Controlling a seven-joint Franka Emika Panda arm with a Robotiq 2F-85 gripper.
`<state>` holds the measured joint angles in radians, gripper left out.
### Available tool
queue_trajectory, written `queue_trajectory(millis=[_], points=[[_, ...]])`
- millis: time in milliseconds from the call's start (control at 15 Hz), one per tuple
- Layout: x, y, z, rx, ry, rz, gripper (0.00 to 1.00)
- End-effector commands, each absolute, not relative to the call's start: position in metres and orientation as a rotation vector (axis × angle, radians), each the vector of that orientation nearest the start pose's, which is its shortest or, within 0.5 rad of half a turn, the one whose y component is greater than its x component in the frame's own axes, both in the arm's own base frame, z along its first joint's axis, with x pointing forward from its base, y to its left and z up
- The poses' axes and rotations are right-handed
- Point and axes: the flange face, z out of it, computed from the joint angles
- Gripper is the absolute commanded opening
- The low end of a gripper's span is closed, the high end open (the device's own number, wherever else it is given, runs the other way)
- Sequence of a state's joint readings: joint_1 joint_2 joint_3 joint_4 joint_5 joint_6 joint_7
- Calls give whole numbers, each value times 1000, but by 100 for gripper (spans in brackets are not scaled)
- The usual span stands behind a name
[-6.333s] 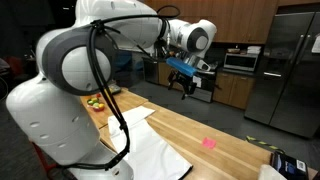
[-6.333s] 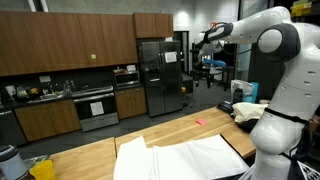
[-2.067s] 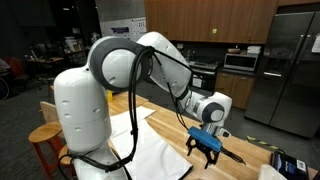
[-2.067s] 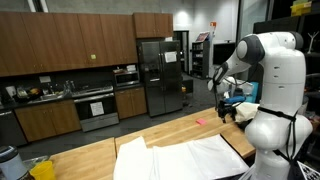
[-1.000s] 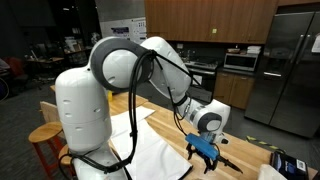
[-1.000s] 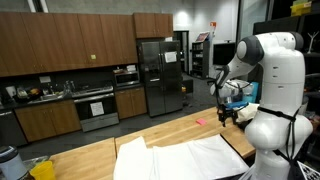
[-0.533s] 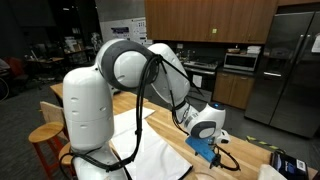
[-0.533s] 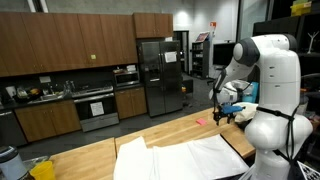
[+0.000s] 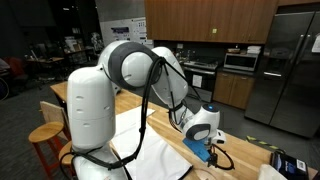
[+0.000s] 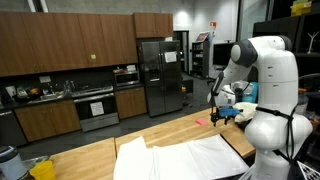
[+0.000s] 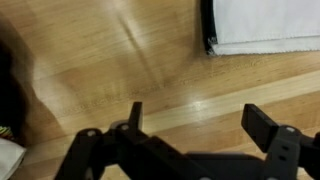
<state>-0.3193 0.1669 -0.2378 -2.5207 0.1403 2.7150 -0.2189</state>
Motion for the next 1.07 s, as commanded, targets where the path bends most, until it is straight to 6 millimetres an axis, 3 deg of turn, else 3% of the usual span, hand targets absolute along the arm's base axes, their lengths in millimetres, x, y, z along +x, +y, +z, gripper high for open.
queue_trajectory(millis=[0,400,1000], points=[[387,-245,218,-3017,650,76,100],[367,-235,203,-2915,644,303,100],[359,-250,171,-3005,861,264,100]])
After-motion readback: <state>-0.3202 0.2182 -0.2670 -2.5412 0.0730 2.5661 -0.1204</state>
